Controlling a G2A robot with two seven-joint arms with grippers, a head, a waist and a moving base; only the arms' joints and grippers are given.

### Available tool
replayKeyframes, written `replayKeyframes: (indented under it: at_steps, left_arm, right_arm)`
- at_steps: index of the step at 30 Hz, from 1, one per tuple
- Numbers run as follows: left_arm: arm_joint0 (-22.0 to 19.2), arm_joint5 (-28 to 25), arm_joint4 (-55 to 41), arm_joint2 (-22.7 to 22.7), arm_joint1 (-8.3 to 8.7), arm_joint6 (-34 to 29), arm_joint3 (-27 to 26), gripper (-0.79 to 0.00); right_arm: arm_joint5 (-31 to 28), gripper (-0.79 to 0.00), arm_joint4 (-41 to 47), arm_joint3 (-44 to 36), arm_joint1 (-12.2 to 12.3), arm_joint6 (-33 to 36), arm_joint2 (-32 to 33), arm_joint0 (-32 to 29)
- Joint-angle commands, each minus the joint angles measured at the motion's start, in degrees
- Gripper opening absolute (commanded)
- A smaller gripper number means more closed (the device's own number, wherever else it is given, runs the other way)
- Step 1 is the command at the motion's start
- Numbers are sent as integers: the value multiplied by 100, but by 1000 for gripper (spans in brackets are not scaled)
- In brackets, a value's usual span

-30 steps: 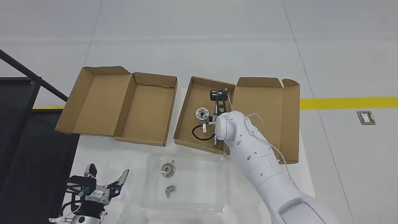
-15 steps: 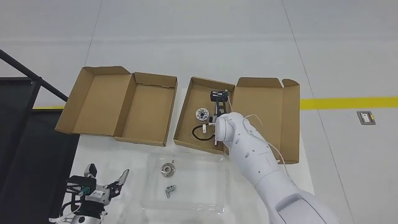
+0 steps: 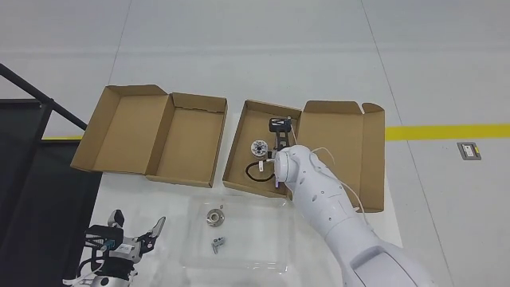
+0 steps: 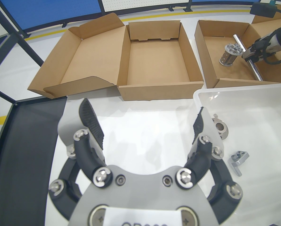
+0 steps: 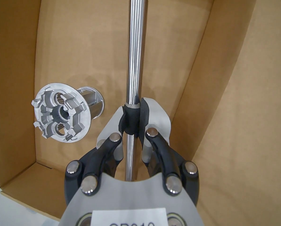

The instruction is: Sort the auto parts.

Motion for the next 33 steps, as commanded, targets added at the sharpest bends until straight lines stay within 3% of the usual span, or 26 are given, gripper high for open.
replayKeyframes:
  at_steps: [1,12,20,24,29,31,33]
  left_arm:
    - [0,0,0,0,0,0,0,0]
    - [0,0,0,0,0,0,0,0]
    - [0,0,0,0,0,0,0,0]
    - [0,0,0,0,0,0,0,0]
    - [0,0,0,0,0,0,0,0]
    - [0,0,0,0,0,0,0,0]
    - [0,0,0,0,0,0,0,0]
  right_arm:
    - [19,-619,3,33,-11,-9,-7,13]
    - [1,-573,144,44,-18,-225,69,72]
    - [-218,-560,390,-636,145,-697,390,-201]
    - [-626,-557,380,-1497,269,-799,530,-637]
    - [-1059,-539,222,-3205,437,-702,687,-1538]
    - [-1182,-499,147,-3942,494,-581,728,-1938]
    - [-1309,-363,70,-4587,538,-438,727,-2287]
